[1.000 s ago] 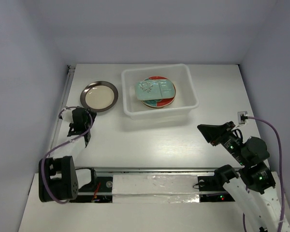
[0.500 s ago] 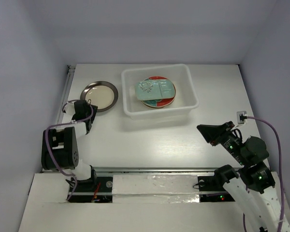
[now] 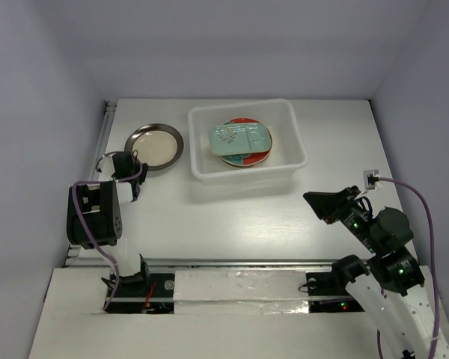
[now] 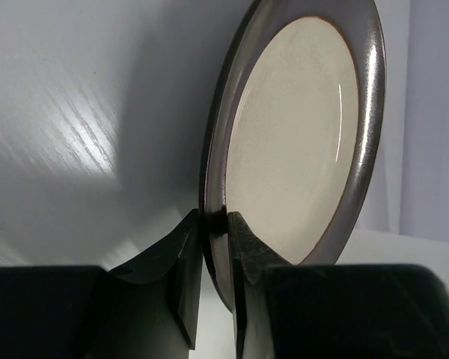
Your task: Place the plates into the plastic bin on the countertop
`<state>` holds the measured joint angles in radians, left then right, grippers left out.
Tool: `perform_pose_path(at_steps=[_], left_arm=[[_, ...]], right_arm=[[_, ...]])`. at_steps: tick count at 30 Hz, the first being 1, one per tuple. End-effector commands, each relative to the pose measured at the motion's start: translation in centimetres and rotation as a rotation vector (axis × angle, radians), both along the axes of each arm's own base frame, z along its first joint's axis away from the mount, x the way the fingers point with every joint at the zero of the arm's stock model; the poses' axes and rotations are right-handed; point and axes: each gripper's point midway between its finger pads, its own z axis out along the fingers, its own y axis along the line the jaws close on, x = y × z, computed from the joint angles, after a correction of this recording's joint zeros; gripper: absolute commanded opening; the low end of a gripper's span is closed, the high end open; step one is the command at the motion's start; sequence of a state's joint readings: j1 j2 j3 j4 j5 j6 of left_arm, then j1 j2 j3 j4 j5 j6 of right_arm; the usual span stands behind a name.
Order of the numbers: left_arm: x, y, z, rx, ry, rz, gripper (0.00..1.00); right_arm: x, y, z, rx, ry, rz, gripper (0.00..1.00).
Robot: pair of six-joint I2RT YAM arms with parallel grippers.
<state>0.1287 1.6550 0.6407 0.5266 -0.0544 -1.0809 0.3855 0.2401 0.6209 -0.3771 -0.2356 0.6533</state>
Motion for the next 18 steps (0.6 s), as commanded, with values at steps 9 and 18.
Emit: perform_pose_path(at_steps=[9,18], left_arm=[[-0.2,0.7,11.1,0.042,-0.380,-0.010,0.00],[-2.4,-0.3,21.6,0.136,-0.576,-0.078,0.00]], right_arm=[[0.3,-0.3,1.3,-0.014,-0.060,-0.016,0.31],[0.2,-0.5,1.1,-0.007,-0.057,-0.027,0.30]])
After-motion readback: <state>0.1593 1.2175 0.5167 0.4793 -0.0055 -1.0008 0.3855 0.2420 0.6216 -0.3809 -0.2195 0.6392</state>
